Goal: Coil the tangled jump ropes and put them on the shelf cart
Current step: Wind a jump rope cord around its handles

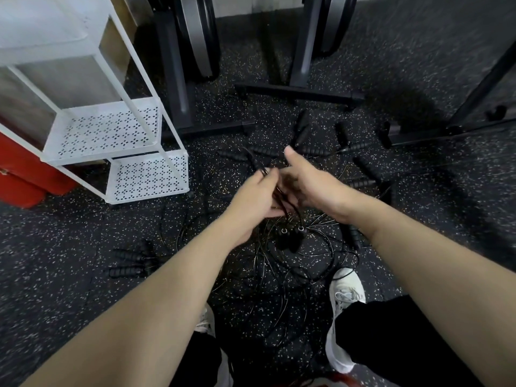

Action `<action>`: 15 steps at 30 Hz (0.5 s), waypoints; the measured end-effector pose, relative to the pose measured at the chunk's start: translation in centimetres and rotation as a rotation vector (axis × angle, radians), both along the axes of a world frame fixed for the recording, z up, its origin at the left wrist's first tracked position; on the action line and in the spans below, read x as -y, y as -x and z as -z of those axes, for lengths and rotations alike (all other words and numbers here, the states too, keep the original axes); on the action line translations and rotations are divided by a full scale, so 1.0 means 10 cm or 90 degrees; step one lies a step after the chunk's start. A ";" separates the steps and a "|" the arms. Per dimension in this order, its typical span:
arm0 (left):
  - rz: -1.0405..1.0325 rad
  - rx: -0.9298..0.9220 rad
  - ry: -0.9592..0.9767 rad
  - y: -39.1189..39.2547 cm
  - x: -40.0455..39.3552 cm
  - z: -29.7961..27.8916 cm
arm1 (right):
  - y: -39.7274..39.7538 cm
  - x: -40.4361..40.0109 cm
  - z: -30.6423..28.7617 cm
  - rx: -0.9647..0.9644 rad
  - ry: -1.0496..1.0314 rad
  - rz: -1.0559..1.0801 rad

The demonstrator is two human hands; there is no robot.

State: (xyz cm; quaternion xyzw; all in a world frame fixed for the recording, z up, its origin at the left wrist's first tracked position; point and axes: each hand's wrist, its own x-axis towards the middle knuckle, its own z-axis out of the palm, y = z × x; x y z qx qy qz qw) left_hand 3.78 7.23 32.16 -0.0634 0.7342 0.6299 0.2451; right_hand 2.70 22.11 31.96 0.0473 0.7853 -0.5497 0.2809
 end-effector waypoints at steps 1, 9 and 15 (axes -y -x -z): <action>-0.044 0.013 -0.045 0.03 0.03 -0.05 | -0.02 -0.04 -0.02 -0.016 -0.029 -0.048; -0.239 0.042 -0.370 0.19 0.28 -0.29 | -0.06 -0.10 -0.01 -0.100 -0.196 -0.185; -0.229 0.025 -0.319 0.19 0.31 -0.22 | -0.08 0.03 -0.05 -0.138 -0.069 -0.098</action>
